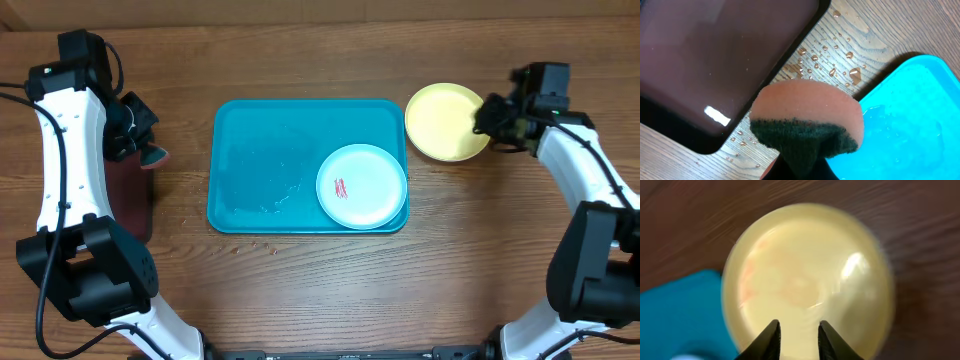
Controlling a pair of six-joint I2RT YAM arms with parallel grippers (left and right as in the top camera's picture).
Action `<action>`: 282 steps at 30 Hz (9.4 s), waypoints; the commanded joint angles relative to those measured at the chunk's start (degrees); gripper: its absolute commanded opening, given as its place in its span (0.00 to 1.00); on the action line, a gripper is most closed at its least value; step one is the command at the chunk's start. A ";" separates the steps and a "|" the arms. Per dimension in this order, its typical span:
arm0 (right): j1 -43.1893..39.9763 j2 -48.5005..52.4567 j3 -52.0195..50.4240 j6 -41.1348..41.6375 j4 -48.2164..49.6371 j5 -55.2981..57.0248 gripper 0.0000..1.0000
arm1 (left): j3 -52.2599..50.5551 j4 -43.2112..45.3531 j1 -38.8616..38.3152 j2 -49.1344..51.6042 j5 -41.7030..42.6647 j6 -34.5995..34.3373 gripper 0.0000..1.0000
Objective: Clean dirty plates on tray and stack at the side
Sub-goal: 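Set the yellow plate on the white plate at right, then move the right gripper back and pull the light-blue plate toward center, then bring the sponge from the dark tray to the light-blue plate, left gripper, then scrub the light-blue plate's red marks with the left gripper's sponge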
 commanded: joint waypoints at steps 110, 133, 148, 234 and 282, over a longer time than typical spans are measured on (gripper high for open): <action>36.96 13.90 -0.52 14.88 3.04 6.34 0.04 | -26.56 34.29 -37.00 0.72 4.83 -1.92 0.04; 36.96 13.90 -0.50 19.96 2.36 6.36 0.04 | -26.64 31.63 -33.86 5.88 2.08 1.16 0.06; 36.96 13.90 -0.50 19.76 2.14 6.34 0.04 | -26.10 30.67 -32.76 6.99 -0.66 4.74 0.09; 36.96 13.88 -0.50 19.74 2.62 5.75 0.04 | -12.72 22.69 -34.77 14.78 1.53 2.12 0.04; 36.96 13.90 -0.50 19.30 2.40 6.43 0.04 | -10.19 17.42 -31.61 13.20 -15.87 -2.67 0.04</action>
